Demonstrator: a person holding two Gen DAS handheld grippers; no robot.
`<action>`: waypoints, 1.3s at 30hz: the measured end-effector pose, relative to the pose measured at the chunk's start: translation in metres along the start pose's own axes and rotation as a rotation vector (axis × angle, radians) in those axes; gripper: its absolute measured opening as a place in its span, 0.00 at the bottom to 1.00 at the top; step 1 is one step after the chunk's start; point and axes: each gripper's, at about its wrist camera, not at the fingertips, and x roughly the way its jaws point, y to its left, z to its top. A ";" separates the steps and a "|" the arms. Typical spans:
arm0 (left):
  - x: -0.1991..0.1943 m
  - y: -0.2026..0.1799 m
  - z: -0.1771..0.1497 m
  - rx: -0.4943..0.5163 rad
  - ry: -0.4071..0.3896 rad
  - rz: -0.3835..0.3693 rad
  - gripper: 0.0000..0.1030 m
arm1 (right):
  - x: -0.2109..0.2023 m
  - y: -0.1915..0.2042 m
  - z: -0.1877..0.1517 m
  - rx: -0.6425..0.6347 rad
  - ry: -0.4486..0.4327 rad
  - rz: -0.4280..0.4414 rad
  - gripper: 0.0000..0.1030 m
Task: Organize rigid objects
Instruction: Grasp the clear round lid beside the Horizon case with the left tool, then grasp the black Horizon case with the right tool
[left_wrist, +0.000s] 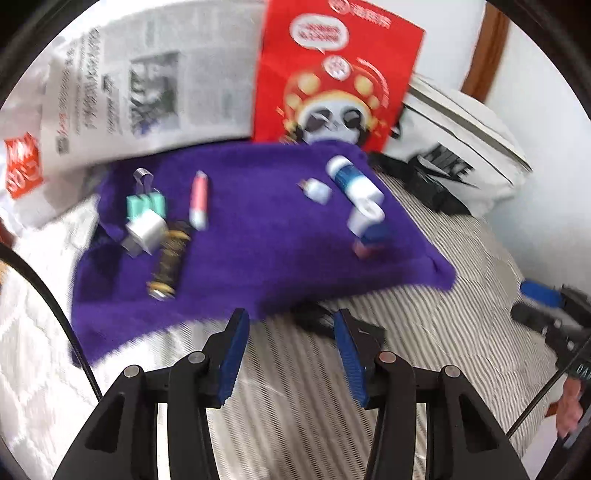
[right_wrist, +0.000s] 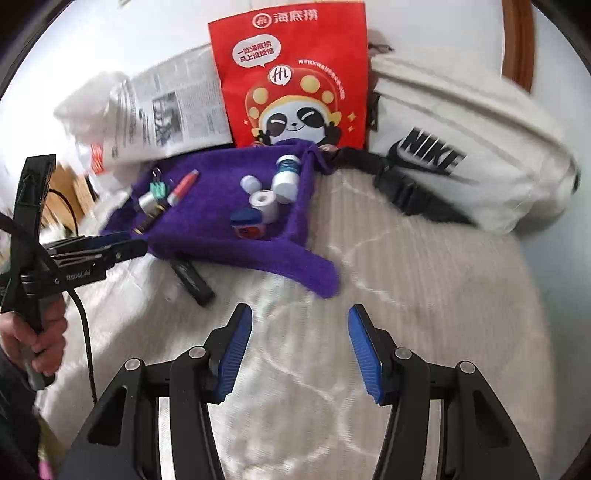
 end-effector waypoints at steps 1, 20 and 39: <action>0.002 -0.004 -0.004 0.004 0.006 -0.020 0.44 | -0.004 -0.002 -0.002 0.002 -0.009 0.001 0.53; 0.025 -0.038 -0.035 0.202 -0.006 0.007 0.25 | -0.005 -0.022 -0.042 0.113 0.049 0.021 0.57; -0.032 0.104 -0.066 -0.105 -0.023 0.207 0.25 | 0.081 0.086 0.000 -0.093 0.111 0.170 0.57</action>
